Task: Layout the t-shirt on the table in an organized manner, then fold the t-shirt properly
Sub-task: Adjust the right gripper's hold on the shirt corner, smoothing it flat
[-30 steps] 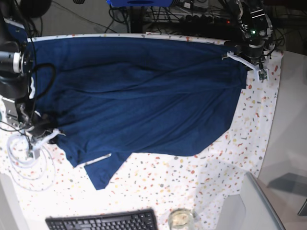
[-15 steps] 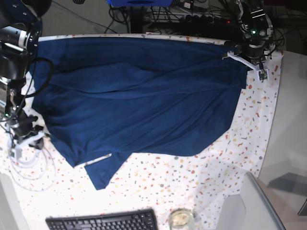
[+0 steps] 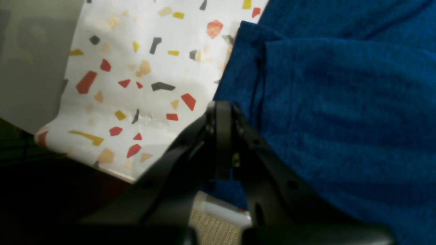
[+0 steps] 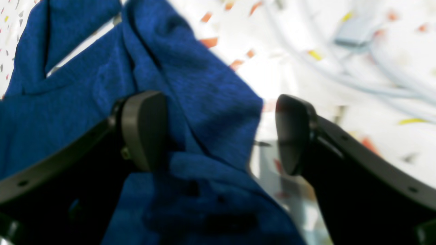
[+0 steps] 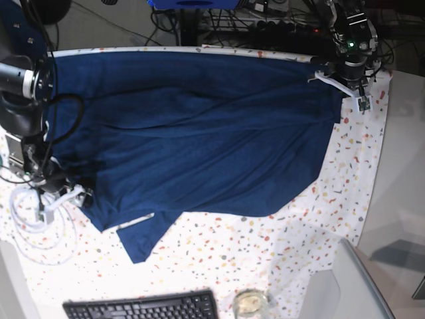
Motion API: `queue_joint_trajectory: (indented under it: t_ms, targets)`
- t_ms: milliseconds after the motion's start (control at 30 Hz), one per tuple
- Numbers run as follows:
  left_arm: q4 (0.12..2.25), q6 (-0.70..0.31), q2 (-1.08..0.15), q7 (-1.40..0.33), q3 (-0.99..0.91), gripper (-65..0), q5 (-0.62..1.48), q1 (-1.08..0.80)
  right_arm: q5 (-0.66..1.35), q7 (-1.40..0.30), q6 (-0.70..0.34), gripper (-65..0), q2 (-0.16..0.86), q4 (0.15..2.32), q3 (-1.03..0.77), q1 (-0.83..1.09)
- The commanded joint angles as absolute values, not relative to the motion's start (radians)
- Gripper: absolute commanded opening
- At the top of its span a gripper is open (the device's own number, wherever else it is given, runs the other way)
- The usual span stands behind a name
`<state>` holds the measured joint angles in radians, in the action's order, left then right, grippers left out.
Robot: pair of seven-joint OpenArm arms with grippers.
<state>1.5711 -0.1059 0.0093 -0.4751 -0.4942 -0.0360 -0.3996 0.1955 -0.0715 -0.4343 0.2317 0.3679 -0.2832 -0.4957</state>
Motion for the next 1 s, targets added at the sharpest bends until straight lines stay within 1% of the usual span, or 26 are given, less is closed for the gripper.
queue_joint_trajectory:
  t_ms: [0,100,167,200,233,267,300,333,367,400,500,667,833,967]
  targets:
    - [1.586,-0.102,-0.004,-0.455,-0.496,-65.0,-0.036,-0.404,0.208,-0.024,-0.44,-22.1,0.251,0.355,-0.283,-0.535]
    - [1.584,-0.102,-0.008,-0.455,-0.496,-65.0,-0.036,-0.406,0.208,0.019,-0.44,-27.0,0.252,0.298,-0.248,-0.556]
    - [1.584,-0.102,-0.008,-0.453,-0.498,-65.0,-0.035,-0.406,0.208,0.035,-0.438,-34.1,0.252,0.286,-0.188,-0.556]
    - [1.584,-0.102,-0.008,-0.453,-0.498,-65.0,-0.035,-0.407,0.208,0.041,-0.438,-38.9,0.252,0.286,-0.165,-0.556]
    - [1.584,-0.102,-0.008,-0.453,-0.498,-65.0,-0.035,-0.407,0.208,0.051,-0.438,-45.3,0.254,0.286,-0.147,-0.556]
    - [1.584,-0.102,-0.008,-0.453,-0.498,-65.0,-0.035,-0.407,0.208,0.059,-0.438,-51.9,0.254,0.286,-0.142,-0.555]
    - [1.584,-0.102,-0.008,-0.453,-0.498,-65.0,-0.035,-0.407,0.208,0.065,-0.438,-60.3,0.254,0.286,-0.143,-0.553]
    - [1.584,-0.102,-0.008,-0.456,-0.498,-65.0,-0.035,-0.407,0.208,0.07,-0.438,-65.0,0.254,0.288,-0.143,-0.553]
    - [1.584,-0.102,-0.008,-0.456,-0.498,-65.0,-0.035,-0.407,0.208,0.07,-0.438,-65.0,0.254,0.288,-0.143,-0.553]
    - [1.584,-0.102,-0.008,-0.458,-0.498,-65.0,-0.035,-0.407,0.208,0.071,-0.438,-63.0,0.254,0.292,-0.143,-0.552]
    - [1.584,-0.102,-0.008,-0.458,-0.498,-65.0,-0.035,-0.407,0.208,0.067,-0.438,-65.0,0.269,0.364,-0.143,-0.516]
    - [1.584,-0.102,-0.008,-0.458,-0.498,-65.0,-0.035,-0.406,0.208,0.061,-0.438,-64.5,0.282,0.553,-0.143,-0.433]
    - [1.584,-0.102,-0.008,-0.458,-0.498,-65.0,-0.036,-0.4,0.208,-0.01,-0.438,-64.5,0.282,0.684,-0.143,-0.394]
    - [1.584,-0.102,-0.008,-0.458,-0.498,-65.0,-0.036,-0.4,0.208,-0.021,-0.438,-64.4,0.282,0.776,-0.137,-0.367]
